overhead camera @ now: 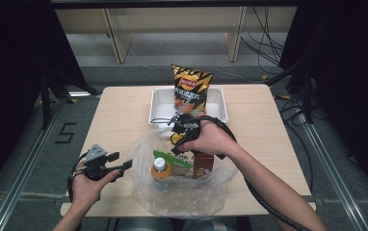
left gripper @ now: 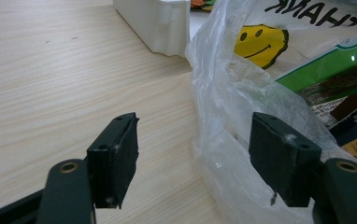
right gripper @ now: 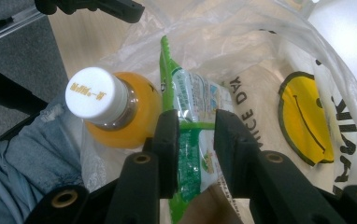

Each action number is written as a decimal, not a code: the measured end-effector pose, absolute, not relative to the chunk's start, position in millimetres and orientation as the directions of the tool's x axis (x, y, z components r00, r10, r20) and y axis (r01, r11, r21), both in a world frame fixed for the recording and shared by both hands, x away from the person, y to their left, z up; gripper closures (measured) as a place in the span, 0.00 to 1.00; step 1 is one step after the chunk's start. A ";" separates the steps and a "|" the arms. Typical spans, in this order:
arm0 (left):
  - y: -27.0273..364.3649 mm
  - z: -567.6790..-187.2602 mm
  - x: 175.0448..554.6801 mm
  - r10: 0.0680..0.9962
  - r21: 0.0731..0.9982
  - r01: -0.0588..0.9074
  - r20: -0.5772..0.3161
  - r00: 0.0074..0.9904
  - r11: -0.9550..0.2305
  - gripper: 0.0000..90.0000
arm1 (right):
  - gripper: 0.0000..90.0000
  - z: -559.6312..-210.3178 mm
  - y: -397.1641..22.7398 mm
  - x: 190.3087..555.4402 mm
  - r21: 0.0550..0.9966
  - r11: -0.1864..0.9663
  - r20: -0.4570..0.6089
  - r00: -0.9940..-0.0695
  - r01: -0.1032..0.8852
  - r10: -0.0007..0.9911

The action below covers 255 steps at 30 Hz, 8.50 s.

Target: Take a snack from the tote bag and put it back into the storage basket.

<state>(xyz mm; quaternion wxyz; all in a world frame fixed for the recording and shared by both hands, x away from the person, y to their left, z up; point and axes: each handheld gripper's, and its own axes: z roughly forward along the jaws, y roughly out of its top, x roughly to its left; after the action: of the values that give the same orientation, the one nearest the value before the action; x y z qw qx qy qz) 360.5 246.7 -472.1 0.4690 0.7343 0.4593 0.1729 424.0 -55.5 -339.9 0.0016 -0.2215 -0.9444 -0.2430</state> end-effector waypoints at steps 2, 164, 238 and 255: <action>246.7 -472.1 360.5 0.836 0.848 0.512 -0.178 0.520 -0.138 0.36 | 0.79 -340.6 -54.1 423.3 0.450 0.786 0.118 -0.900 0.425 0.420; 248.0 -472.3 360.2 0.838 0.849 0.515 -0.190 0.512 -0.122 0.36 | 1.00 -268.3 -71.0 437.5 0.570 0.757 -0.020 -0.915 0.321 0.403; 248.5 -472.4 360.1 0.838 0.848 0.515 -0.189 0.512 -0.123 0.37 | 1.00 -238.1 -116.4 468.4 0.671 0.632 -0.021 -0.842 0.387 0.539; 248.5 -472.5 360.0 0.838 0.849 0.514 -0.191 0.512 -0.120 0.36 | 1.00 -233.1 -118.4 470.4 0.691 0.604 -0.006 -0.832 0.398 0.555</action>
<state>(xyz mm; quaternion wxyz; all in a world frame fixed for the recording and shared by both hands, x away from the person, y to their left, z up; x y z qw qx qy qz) 360.0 248.5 -472.5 0.4742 0.7286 0.4638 0.1705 470.4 -118.4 -233.1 -0.1107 -0.2683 -0.8886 -0.3551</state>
